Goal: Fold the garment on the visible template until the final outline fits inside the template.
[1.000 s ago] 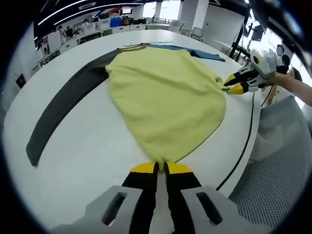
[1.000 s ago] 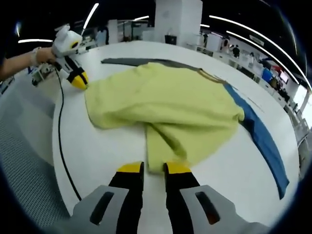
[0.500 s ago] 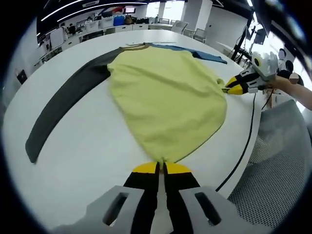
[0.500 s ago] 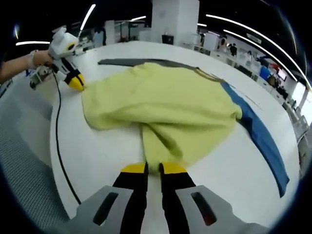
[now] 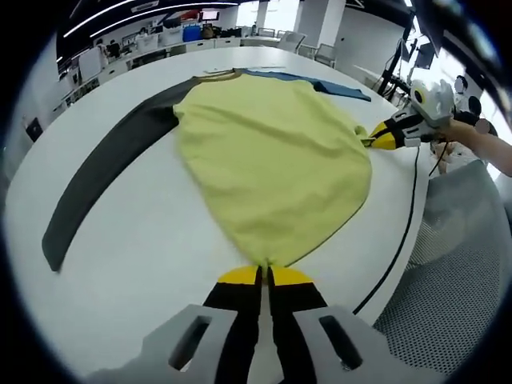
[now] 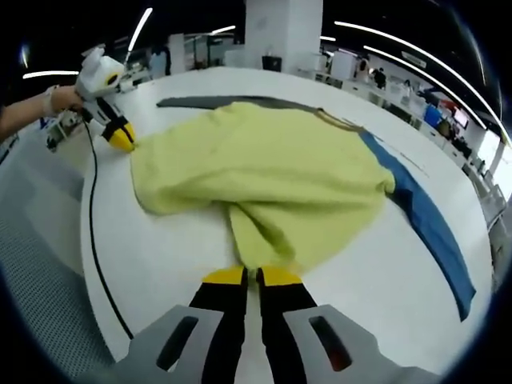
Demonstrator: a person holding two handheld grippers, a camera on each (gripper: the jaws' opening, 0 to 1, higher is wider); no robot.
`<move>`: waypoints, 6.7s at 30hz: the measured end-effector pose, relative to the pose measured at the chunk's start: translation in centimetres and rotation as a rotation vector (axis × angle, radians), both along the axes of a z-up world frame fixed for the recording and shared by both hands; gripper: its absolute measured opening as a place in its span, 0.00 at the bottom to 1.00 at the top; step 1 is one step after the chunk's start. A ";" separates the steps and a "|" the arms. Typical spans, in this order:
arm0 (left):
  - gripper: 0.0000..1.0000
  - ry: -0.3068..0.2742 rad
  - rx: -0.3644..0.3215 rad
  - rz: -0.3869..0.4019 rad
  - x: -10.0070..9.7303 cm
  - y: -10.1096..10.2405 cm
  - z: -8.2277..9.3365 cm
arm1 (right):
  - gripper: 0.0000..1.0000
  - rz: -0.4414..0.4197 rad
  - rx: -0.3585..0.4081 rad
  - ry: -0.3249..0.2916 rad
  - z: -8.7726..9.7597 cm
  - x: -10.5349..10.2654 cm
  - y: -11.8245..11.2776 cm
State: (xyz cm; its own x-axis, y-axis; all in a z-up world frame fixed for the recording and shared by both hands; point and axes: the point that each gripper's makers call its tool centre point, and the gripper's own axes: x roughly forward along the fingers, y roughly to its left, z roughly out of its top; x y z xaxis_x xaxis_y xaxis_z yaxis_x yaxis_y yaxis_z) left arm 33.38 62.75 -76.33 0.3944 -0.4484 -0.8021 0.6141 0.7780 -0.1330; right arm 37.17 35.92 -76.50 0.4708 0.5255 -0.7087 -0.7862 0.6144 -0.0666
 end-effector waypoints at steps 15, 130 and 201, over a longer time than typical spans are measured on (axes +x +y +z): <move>0.00 -0.057 -0.023 0.047 1.2 0.6 2.1 | 0.05 -0.015 -0.008 -0.022 1.4 0.9 -0.6; 0.00 0.064 0.084 -0.057 -5.8 2.0 1.4 | 0.05 0.043 -0.057 0.101 2.5 -8.8 -6.5; 0.46 -0.253 0.122 -0.161 -6.7 0.6 11.2 | 0.43 0.071 0.004 -0.105 11.1 -10.2 -3.3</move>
